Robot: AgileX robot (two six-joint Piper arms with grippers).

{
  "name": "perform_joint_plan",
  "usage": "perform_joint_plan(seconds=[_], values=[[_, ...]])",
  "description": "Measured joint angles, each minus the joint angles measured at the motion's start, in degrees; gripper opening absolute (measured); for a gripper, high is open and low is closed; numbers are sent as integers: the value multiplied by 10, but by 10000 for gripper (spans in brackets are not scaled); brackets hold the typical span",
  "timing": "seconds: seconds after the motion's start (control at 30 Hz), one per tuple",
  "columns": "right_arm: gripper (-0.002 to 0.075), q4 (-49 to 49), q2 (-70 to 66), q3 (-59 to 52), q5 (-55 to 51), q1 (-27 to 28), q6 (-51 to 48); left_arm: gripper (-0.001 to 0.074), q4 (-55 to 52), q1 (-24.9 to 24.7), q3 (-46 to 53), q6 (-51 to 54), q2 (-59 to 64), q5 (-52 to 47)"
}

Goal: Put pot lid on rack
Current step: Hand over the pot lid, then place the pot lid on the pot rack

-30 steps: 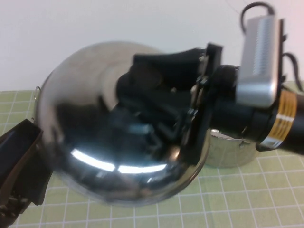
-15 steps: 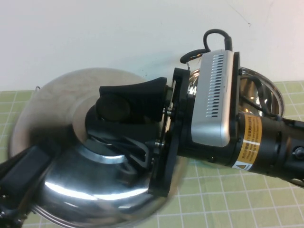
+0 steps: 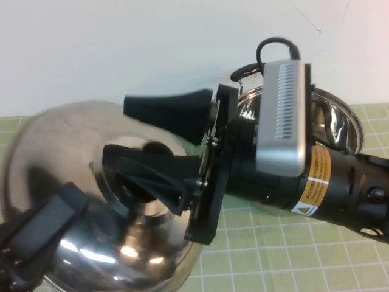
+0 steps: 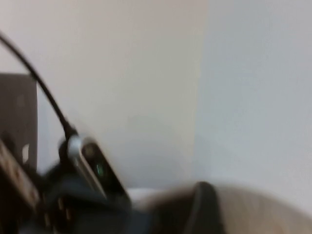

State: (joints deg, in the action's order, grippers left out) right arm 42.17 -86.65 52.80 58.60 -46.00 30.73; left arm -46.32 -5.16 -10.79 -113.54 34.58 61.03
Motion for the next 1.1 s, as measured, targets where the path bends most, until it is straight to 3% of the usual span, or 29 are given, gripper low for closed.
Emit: perform_joint_plan(seconds=[0.13, 0.3, 0.4, 0.5, 0.6, 0.7, 0.77, 0.93, 1.1], values=[[578, -34, 1, 4, 18, 0, -14, 91, -18, 0, 0, 41, 4, -13], [608, -117, 13, 4, 48, 0, -90, 91, -50, 0, -65, 143, 4, -63], [597, -148, 36, 4, 54, 0, -130, 91, -127, 0, -128, 155, 4, -141], [514, -147, 63, 4, 56, 0, -156, 91, -267, 0, -196, 138, 6, -230], [324, -111, 93, 4, 27, 0, -181, 91, -391, 0, -250, 85, 21, -298], [122, -56, 120, 4, -37, 0, -206, 91, -438, 0, -276, 50, 52, -333], [57, -21, 135, 4, -98, 0, -208, 91, -451, 0, -286, 42, 85, -336], [8, 79, 172, 4, -233, 0, -164, 91, -456, 0, -301, 57, 179, -337], [2, 217, 204, 4, -309, 0, -43, 91, -456, 0, -319, 79, 261, -346]])
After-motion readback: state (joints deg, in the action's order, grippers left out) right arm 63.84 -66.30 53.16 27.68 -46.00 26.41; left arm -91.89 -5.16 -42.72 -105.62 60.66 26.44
